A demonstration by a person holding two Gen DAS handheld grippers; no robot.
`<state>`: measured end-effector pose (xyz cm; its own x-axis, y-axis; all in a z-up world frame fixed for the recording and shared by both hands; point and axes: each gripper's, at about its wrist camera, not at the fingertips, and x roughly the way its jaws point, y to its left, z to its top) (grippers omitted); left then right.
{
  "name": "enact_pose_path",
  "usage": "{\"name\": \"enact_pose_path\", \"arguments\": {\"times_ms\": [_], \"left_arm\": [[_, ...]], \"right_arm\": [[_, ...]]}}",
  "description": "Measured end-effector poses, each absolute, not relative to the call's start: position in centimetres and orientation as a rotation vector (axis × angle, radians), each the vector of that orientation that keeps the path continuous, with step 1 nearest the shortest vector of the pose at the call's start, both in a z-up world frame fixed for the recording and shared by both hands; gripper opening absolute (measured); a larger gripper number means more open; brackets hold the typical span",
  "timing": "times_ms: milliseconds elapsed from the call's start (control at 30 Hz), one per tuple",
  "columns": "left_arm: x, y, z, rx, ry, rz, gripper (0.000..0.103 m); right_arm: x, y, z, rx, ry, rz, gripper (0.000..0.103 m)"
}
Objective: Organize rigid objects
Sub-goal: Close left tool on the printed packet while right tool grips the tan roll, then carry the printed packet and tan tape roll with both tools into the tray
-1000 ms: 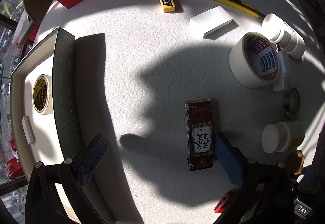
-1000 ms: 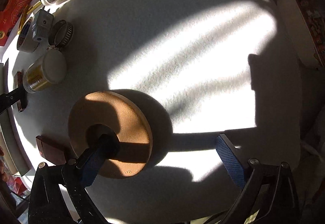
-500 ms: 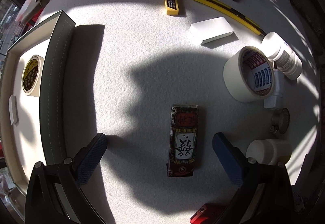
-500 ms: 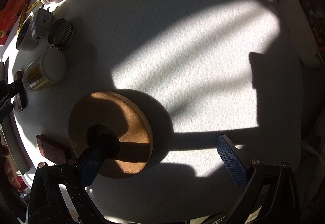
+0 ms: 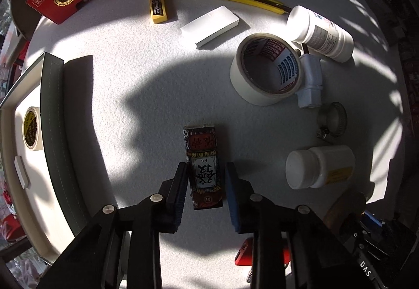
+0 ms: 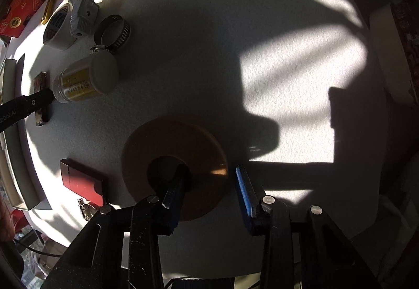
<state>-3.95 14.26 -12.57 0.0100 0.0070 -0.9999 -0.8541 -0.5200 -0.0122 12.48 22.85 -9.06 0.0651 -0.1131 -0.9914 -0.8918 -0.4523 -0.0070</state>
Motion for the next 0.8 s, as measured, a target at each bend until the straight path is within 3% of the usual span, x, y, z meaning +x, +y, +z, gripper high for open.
{"name": "enact_pose_path", "arguments": {"times_ms": [300,800], "left_arm": [[-2.0,10.9,-11.2,-1.606,0.878,1.448,0.026],[1.8,7.7,-7.4,-1.510,0.857,1.231,0.026]], "right_arm": [[14.2,22.7,-7.7,-1.600,1.154,1.429,0.031],[12.0,18.8,-4.0,-1.556,1.174,1.481,0.031]]}}
